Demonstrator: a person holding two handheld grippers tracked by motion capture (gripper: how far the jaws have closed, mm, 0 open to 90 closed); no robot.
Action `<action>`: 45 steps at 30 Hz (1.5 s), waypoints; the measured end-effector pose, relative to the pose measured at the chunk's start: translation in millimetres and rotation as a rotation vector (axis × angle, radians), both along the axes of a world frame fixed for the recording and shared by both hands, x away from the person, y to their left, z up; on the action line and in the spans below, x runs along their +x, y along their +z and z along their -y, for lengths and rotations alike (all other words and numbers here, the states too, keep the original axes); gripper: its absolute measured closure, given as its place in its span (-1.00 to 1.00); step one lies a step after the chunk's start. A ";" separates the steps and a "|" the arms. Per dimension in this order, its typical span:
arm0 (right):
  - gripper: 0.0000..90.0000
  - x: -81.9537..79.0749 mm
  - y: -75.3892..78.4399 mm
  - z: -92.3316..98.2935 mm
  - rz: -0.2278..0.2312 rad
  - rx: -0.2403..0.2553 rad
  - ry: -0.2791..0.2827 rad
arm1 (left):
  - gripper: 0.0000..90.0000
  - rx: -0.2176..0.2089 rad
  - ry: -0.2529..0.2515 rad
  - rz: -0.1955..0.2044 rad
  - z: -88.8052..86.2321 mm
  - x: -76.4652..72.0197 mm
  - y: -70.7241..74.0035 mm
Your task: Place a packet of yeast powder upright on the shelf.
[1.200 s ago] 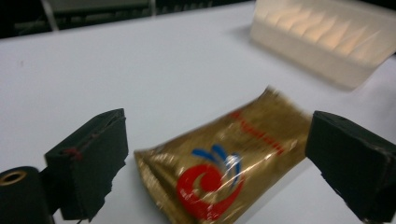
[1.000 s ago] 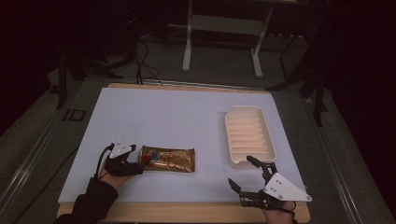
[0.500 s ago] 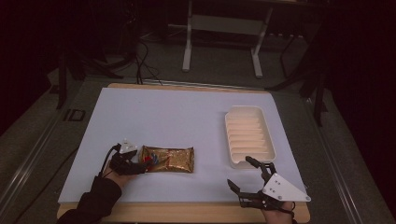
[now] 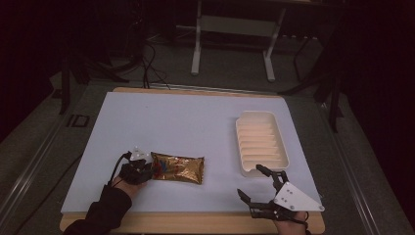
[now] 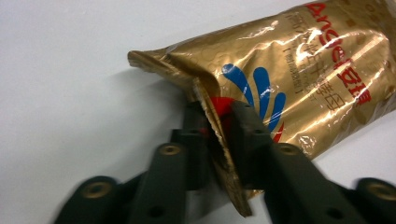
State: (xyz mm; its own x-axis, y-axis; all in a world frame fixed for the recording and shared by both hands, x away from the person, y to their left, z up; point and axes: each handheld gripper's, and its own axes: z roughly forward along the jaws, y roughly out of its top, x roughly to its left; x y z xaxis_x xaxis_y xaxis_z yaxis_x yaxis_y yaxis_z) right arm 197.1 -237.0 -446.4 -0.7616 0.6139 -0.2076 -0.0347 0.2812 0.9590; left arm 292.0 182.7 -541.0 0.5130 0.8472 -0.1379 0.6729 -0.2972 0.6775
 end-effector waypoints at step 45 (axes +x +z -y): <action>-0.53 4.6 7.2 10.6 -0.070 0.032 -0.055 | 1.00 -0.022 -0.179 0.204 49.7 0.6 113.9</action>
